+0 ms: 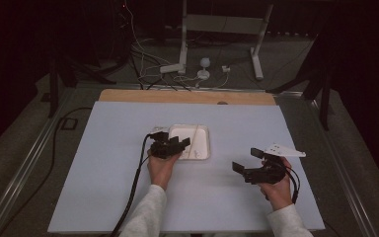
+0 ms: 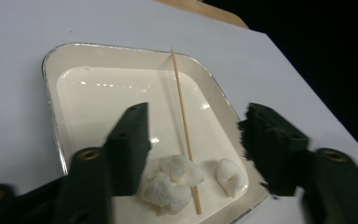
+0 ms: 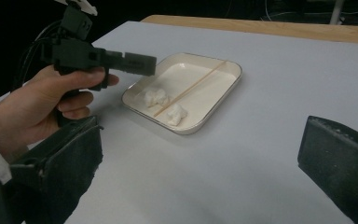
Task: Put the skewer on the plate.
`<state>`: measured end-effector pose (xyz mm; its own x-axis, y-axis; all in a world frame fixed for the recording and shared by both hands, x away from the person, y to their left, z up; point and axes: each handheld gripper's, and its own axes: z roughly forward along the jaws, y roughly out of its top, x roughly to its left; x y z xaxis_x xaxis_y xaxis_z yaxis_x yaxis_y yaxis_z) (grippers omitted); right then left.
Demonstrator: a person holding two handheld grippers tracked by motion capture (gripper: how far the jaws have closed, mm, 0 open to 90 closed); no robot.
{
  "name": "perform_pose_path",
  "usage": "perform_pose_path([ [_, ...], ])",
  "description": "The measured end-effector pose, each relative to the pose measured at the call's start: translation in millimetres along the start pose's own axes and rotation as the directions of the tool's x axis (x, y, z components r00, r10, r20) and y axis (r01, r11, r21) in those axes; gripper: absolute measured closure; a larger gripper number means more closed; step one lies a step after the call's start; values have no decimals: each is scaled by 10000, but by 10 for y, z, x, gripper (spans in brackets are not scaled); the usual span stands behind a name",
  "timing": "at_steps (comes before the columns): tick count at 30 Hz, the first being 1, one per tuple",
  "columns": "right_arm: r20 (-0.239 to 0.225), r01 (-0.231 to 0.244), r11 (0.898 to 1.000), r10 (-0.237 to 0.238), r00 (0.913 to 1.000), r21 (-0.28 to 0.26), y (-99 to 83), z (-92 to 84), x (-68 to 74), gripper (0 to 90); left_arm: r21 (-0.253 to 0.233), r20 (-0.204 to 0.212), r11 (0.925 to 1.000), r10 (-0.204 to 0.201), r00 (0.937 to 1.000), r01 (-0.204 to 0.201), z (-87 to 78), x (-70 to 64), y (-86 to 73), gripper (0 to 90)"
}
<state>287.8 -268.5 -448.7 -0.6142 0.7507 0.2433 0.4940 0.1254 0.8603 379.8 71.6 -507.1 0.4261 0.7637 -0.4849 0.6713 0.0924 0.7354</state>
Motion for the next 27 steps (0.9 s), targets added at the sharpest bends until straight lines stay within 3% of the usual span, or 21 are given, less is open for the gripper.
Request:
perform_pose_path([
  [4,-3,9,10000,-9,10000,13,-3,3,1,0,-93,-21,9996,269,9996,-269,-58,-14,21,227],
  [5,-4,6,10000,-6,10000,26,-3,4,3,0,-182,-16,9984,531,9986,-531,-112,-26,37,189],
  [13,-29,69,10000,-69,10000,59,-11,16,14,0,-638,65,9910,1187,9929,-1181,-385,-36,111,32],
  [20,-26,96,9999,-96,10000,69,-23,12,13,0,-991,-41,9812,1660,9861,-1655,-642,-16,142,11],
  [22,-12,104,9999,-103,9999,75,-30,10,7,0,-1104,-395,9731,1988,9792,-2020,-804,22,138,11],
  [26,1,87,10000,-87,10000,48,-37,6,0,0,-1222,-561,9677,2149,9750,-2203,-944,64,130,11],
  [27,3,108,9999,-108,9999,34,-39,2,1,0,-1390,-713,9622,2262,9715,-2343,-1048,89,119,11],
])
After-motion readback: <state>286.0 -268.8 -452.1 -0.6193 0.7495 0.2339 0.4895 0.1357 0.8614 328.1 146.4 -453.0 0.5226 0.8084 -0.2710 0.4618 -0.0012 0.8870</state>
